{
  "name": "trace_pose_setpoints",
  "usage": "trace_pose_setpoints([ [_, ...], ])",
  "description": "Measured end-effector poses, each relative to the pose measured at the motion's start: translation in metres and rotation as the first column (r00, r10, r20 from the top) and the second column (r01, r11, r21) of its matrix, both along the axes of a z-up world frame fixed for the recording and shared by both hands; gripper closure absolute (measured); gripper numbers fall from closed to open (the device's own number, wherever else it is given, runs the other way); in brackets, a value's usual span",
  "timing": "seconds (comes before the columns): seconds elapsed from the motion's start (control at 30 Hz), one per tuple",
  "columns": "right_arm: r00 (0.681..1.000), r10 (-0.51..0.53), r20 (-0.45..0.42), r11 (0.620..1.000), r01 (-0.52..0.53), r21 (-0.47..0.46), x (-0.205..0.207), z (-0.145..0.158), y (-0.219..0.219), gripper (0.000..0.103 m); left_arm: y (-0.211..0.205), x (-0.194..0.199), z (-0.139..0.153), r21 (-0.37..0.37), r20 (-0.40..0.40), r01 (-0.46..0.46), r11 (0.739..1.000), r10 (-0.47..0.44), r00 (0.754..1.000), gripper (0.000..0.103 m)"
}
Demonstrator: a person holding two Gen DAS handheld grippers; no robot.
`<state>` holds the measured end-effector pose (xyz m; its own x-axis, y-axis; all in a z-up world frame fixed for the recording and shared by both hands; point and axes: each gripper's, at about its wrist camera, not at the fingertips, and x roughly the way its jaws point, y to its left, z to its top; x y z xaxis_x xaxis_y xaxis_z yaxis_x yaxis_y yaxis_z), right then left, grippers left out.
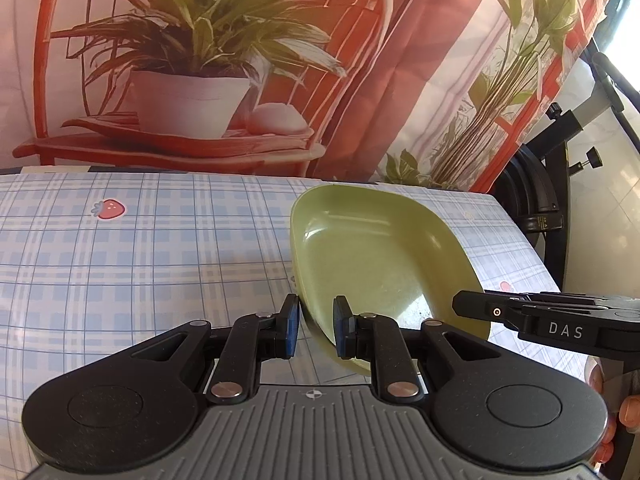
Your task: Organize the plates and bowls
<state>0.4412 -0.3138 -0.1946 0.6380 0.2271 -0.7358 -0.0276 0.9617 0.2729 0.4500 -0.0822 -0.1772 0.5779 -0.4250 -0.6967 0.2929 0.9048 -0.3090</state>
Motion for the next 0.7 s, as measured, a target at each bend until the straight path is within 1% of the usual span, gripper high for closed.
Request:
trace_pose_setpoints([
  [0.17, 1.0, -0.013, 0.021, 1.0, 0.013, 0.026, -0.021, 0.011, 0.005, 0.091, 0.008, -0.021, 0.016, 0.01, 0.037, 0.005, 1.0, -0.005, 0.999, 0.084],
  [0.33, 0.999, -0.022, 0.047, 0.999, 0.02, 0.051, -0.047, 0.023, 0.014, 0.091, 0.021, -0.04, 0.03, -0.006, 0.049, -0.004, 1.0, 0.004, 0.999, 0.084],
  [0.4, 0.998, -0.025, 0.063, 0.999, 0.023, 0.046, -0.056, 0.027, 0.021, 0.091, 0.025, -0.049, 0.035, -0.006, 0.056, -0.005, 1.0, 0.005, 0.998, 0.084],
  [0.5, 0.997, -0.034, 0.073, 0.997, 0.029, 0.064, -0.069, 0.031, 0.028, 0.091, 0.031, -0.064, 0.041, 0.001, 0.061, -0.013, 1.0, 0.013, 0.998, 0.084],
  [0.7, 0.995, -0.02, 0.096, 0.998, 0.014, 0.068, -0.093, 0.04, 0.041, 0.091, 0.045, -0.085, 0.051, -0.007, 0.07, -0.025, 1.0, 0.025, 0.997, 0.084],
])
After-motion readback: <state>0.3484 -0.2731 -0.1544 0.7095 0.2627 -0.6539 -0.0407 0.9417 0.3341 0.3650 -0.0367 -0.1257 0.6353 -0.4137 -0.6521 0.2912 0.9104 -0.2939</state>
